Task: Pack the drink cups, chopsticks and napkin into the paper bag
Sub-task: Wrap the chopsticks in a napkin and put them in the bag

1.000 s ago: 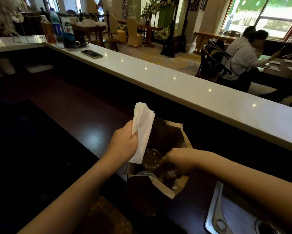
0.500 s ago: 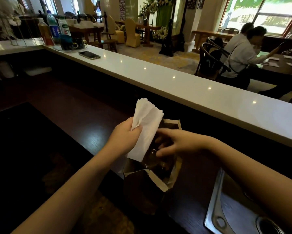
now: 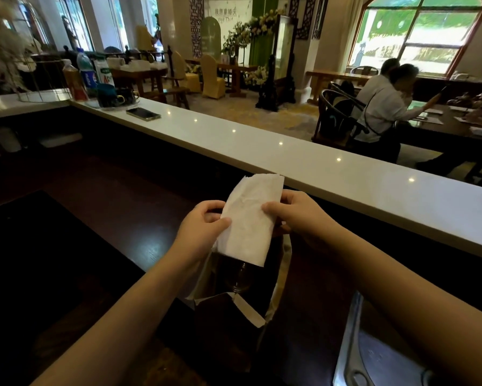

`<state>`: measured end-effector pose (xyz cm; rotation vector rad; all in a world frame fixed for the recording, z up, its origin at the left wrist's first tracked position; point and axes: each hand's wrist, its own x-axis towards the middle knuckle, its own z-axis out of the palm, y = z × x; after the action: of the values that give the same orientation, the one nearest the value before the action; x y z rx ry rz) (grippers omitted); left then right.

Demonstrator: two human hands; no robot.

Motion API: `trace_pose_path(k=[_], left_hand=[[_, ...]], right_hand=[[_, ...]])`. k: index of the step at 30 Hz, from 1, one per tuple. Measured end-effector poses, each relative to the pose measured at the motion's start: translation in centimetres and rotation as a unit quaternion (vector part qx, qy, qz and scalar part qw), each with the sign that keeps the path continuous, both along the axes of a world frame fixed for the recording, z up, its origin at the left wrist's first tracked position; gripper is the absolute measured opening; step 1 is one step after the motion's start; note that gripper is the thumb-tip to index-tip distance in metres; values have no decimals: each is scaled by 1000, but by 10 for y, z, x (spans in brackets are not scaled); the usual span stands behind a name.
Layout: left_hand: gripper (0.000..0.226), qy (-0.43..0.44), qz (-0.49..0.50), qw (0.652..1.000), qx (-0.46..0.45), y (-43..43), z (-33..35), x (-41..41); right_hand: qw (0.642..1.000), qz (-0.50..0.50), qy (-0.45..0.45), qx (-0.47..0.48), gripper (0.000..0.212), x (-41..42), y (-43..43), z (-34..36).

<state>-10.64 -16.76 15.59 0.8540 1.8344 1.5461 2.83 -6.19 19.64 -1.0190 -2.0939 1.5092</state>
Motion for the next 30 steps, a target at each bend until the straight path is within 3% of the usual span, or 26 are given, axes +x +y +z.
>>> trace_pose_path(k=[2, 4, 7, 10, 11, 12, 13, 15, 18, 26, 30], left_hand=[[34, 148, 42, 988, -9, -1, -1, -1], [29, 314, 43, 948, -26, -3, -3, -4], [21, 438, -47, 894, -86, -9, -14, -5], [35, 453, -111, 871, -153, -17, -28, -5], [45, 449, -132, 867, -172, -19, -33, -8], [56, 445, -158, 861, -190, -21, -39, -10], [65, 442, -184, 854, -205, -23, -45, -14], [75, 434, -216, 846, -222, -28, -52, -20], [79, 419, -218, 852, -226, -39, -54, -24], [78, 417, -236, 852, -213, -52, -52, -19], [82, 400, -250, 854, -221, -51, -49, -16]], right_hand=[[1000, -15, -5, -5, 22, 2, 0, 2], [999, -21, -35, 0, 18, 0, -1, 5], [993, -6, -117, -13, 17, -11, -3, 2], [952, -2, -303, 37, 26, -40, -3, -44], [938, 12, -342, -53, 25, -37, -9, -43], [926, -77, -361, -80, 25, -48, -14, -42], [914, -91, -395, -30, 24, -62, -18, -48], [922, -4, -387, -14, 32, -78, -18, -61], [880, 53, -470, -49, 42, -81, -24, -73], [901, 44, -431, 8, 47, -60, -13, -143], [910, 31, -406, 80, 89, -49, -18, -154]])
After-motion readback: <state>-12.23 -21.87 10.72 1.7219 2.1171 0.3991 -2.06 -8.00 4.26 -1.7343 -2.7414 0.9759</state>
